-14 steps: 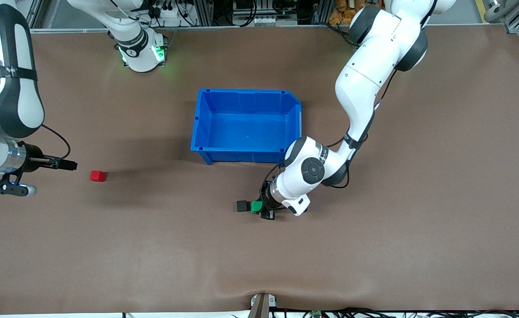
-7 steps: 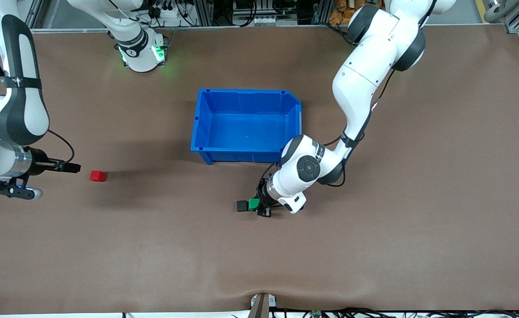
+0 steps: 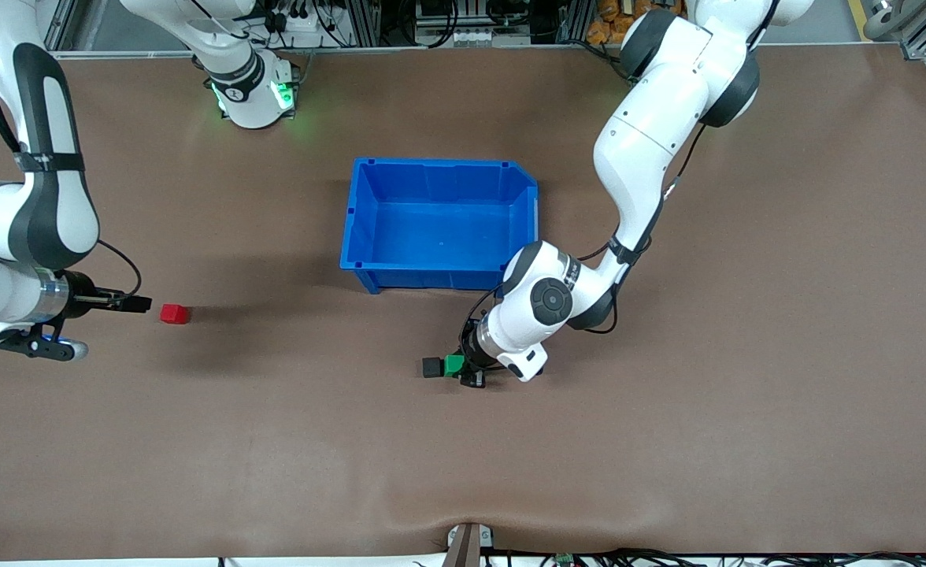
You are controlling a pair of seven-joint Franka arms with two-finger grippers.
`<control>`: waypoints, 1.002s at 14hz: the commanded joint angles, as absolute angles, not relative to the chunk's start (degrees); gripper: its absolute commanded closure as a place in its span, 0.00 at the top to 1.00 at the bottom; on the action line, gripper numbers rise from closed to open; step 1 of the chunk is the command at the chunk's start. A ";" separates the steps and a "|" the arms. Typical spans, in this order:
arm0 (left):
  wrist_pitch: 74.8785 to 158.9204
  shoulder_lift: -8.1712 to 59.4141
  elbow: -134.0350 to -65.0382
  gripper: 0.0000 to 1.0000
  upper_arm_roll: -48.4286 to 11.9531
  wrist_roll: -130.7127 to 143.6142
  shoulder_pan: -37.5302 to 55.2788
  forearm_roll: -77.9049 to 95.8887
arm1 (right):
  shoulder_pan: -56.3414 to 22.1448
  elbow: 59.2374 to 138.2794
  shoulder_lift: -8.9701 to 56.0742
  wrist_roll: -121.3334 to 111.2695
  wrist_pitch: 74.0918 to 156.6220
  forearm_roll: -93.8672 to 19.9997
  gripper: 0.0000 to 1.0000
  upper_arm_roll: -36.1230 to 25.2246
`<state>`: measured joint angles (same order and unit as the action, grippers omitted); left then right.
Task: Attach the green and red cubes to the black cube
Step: 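Press the green cube onto the black cube while the right gripper reaches the red cube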
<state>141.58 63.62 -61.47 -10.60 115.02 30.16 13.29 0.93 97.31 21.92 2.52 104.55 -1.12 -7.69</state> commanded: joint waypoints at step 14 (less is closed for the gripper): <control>131.51 57.76 -59.50 1.00 -9.49 109.89 29.36 10.04 | 2.20 97.03 27.86 -4.57 110.83 -2.02 1.00 -6.86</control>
<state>136.68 61.85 -58.90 -10.07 112.49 29.87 12.36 1.05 97.31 27.20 -3.36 110.49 -1.14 -7.41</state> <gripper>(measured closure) 0.000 0.000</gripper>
